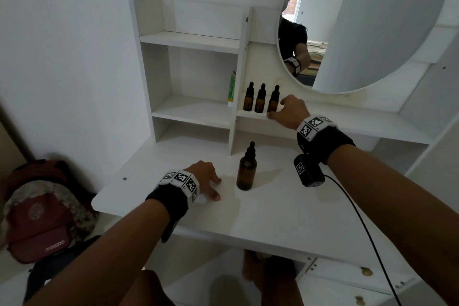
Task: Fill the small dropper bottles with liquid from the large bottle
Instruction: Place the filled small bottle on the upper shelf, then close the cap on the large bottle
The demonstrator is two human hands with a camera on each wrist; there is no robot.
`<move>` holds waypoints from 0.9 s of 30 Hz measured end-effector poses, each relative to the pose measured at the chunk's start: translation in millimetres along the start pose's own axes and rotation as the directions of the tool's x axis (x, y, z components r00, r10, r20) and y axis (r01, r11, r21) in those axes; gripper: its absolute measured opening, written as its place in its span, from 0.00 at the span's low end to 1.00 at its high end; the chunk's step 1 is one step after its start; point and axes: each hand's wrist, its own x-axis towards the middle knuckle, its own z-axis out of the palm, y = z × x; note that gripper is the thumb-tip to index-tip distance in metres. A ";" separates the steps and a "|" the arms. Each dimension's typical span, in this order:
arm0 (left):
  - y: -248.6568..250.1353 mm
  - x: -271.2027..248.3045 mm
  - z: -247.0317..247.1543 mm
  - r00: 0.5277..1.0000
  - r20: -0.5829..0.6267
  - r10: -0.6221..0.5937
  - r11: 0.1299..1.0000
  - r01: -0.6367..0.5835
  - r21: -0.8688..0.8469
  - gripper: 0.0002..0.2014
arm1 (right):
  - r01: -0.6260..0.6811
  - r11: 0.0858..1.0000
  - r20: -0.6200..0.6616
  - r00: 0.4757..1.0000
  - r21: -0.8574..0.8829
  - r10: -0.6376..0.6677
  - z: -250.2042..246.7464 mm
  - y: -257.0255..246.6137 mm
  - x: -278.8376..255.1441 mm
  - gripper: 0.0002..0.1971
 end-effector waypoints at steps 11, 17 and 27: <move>49.9 3.2 -15.3 0.961 -0.229 0.153 0.863 -0.243 -0.442 0.33 | 0.454 0.861 0.482 0.821 -0.228 -0.305 -1.5 -33.1 -75.9 0.26; 56.5 7.9 -10.0 0.946 -0.291 0.142 0.880 -0.255 -0.401 0.19 | 0.559 0.766 0.516 0.779 -0.316 -0.356 5.9 -44.4 -79.7 0.16; 54.5 10.6 -7.8 0.941 -0.305 0.147 0.883 -0.264 -0.388 0.20 | 0.429 0.747 0.361 0.893 -0.508 -0.268 30.0 -48.4 -80.1 0.19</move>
